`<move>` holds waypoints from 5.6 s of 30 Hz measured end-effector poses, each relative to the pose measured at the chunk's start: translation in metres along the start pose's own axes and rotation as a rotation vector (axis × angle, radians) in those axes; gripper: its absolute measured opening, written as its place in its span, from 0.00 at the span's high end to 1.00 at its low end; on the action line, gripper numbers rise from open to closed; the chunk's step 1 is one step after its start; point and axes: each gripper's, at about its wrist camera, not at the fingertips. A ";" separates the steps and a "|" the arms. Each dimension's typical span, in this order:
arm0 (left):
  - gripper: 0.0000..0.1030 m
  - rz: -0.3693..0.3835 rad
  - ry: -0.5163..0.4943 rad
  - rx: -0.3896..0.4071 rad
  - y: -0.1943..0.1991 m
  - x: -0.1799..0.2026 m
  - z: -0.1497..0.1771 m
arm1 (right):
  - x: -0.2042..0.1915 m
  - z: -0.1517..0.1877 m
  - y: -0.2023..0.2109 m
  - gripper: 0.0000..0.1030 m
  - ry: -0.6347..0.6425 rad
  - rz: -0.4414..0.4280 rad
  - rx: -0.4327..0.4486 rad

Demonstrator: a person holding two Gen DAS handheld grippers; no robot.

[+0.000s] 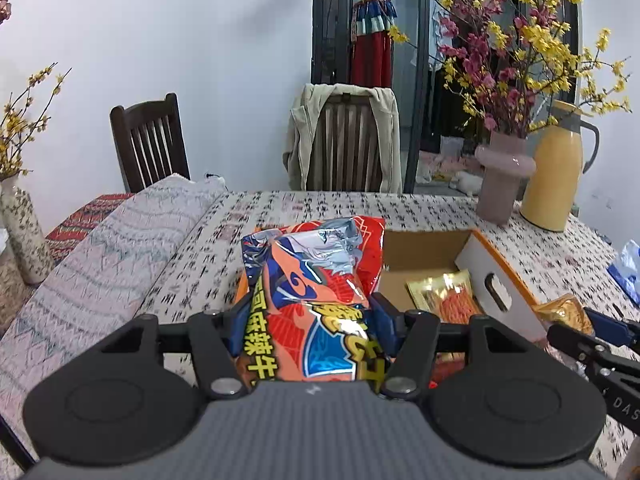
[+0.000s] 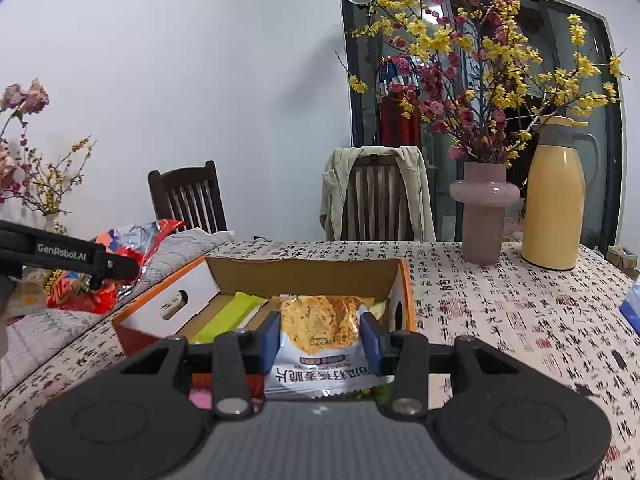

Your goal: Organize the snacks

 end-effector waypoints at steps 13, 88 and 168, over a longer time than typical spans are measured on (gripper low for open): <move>0.41 -0.005 0.016 0.055 -0.060 0.004 -0.007 | -0.003 -0.016 -0.084 0.60 0.010 0.014 -0.063; 0.00 0.027 0.095 0.141 0.134 -0.061 0.120 | -0.055 0.078 0.123 0.00 -0.035 0.036 -0.034; 0.09 0.063 0.070 0.003 0.119 -0.084 0.150 | -0.120 0.078 0.085 0.24 0.095 -0.016 -0.191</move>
Point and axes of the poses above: each gripper's, at about its wrist camera, not at the fingertips, and y roughly against the way its jaws point, x to its right, z to its underside, and after that the axes turned 13 degrees about y, right-handed
